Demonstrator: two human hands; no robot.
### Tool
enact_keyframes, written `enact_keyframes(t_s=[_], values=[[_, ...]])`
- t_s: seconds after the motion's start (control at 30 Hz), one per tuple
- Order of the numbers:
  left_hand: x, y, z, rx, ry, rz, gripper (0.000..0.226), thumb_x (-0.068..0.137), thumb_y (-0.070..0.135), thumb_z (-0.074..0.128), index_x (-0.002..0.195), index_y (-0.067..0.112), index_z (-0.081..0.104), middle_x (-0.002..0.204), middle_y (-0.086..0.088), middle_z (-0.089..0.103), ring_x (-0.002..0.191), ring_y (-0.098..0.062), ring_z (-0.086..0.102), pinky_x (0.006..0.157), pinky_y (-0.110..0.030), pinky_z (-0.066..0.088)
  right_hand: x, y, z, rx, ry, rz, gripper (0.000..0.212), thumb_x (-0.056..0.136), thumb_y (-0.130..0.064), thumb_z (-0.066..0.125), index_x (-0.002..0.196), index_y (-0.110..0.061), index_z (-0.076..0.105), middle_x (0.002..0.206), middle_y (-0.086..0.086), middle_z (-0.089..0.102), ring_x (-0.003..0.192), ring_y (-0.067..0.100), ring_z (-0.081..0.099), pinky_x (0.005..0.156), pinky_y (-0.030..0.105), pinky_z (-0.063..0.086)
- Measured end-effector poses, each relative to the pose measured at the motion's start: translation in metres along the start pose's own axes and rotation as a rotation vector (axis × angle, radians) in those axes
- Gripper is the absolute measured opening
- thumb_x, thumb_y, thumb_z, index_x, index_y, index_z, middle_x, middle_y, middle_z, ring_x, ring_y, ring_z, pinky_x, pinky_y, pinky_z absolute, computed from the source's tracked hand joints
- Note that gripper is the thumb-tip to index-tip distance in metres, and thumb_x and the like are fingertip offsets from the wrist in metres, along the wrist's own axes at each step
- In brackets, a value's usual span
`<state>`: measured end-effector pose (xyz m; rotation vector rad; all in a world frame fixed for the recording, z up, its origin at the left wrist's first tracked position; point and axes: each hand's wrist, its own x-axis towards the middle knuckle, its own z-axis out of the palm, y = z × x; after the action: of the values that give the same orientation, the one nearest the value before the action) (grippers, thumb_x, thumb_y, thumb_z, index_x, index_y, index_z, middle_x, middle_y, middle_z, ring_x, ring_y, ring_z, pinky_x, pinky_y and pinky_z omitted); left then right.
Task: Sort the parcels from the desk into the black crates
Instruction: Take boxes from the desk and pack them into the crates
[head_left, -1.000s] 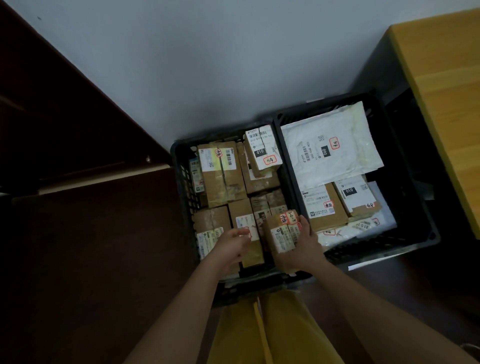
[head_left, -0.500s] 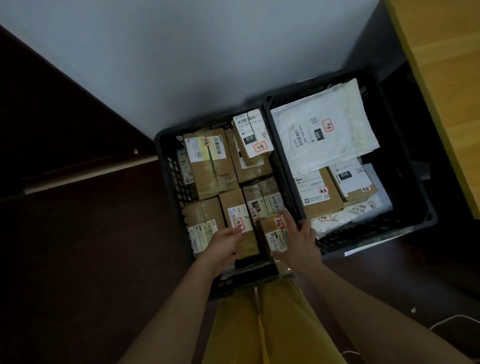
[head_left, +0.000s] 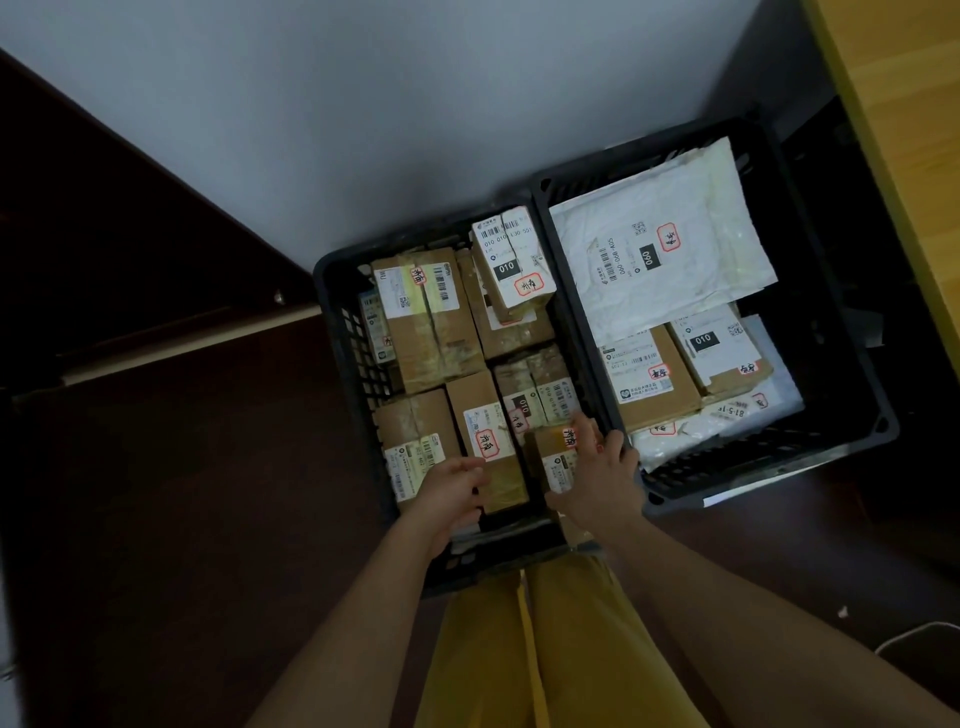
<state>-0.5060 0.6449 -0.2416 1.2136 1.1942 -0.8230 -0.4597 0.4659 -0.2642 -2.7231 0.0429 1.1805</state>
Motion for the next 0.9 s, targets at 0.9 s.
enact_keyframes(t_s=[0.9], values=[[0.002,0.053,-0.072,-0.494,0.173,0.419,0.033,0.102,0.031,0.051,0.134,0.036,0.051,0.114,0.006,0.066,0.102,-0.018,0.066,0.079,-0.032,0.054,0.073,-0.191,-0.055,0.623,-0.008,-0.553,0.095,0.078,-0.030,0.081,0.152,-0.026,0.022,0.132,0.002,0.055,0.116,0.019,0.057,0.092,0.043,0.056]])
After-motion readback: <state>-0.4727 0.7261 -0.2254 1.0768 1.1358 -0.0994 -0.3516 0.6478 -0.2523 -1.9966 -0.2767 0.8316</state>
